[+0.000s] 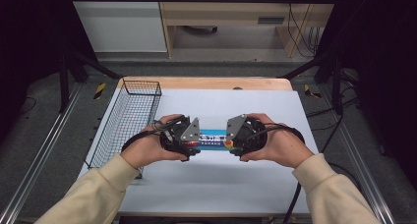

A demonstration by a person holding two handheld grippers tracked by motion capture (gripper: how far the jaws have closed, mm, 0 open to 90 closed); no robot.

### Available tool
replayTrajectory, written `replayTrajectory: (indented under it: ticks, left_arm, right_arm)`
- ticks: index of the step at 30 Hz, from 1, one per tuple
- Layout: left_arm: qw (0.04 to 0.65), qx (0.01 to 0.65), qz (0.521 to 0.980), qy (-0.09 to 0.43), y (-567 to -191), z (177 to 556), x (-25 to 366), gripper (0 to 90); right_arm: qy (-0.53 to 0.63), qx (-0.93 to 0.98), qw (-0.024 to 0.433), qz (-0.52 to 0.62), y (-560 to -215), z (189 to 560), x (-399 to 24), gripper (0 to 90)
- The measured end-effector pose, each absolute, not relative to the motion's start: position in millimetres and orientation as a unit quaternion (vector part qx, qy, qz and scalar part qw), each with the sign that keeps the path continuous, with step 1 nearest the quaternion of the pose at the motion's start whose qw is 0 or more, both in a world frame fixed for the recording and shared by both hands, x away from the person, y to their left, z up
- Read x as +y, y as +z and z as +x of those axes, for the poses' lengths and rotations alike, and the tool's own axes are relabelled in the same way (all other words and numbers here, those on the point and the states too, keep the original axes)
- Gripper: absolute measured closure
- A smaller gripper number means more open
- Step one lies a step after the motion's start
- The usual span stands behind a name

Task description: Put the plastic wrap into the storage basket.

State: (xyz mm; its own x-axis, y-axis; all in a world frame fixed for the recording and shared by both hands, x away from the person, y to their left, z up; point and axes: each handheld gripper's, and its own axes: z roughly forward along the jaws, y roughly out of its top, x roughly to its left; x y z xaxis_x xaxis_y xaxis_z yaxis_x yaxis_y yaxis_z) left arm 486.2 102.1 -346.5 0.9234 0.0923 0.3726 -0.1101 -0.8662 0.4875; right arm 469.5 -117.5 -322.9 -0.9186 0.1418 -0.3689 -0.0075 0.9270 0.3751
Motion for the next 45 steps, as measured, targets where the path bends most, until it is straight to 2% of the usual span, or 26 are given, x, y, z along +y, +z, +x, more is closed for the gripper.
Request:
replayTrajectory:
  ticks: [22,40,42,43,45]
  left_arm:
    - [0.24,-0.02,0.95,0.201,-353,483,101,28.8]
    - [0.247,0.001,0.947,0.204,-364,468,112,30.0]
    - [0.243,0.005,0.948,0.207,-363,467,112,30.1]
    - [0.243,0.005,0.947,0.209,-363,467,113,30.2]
    - [0.247,0.008,0.947,0.205,-365,468,115,30.2]
  right_arm:
    - [0.203,0.96,0.189,0.029,-333,472,-117,30.8]
    - [0.197,0.963,0.185,0.003,-345,469,-106,29.5]
    - [0.196,0.962,0.189,0.003,-345,468,-106,24.5]
    - [0.191,0.961,0.2,0.004,-345,468,-106,15.2]
    - [0.188,0.959,0.211,0.011,-344,468,-106,6.8]
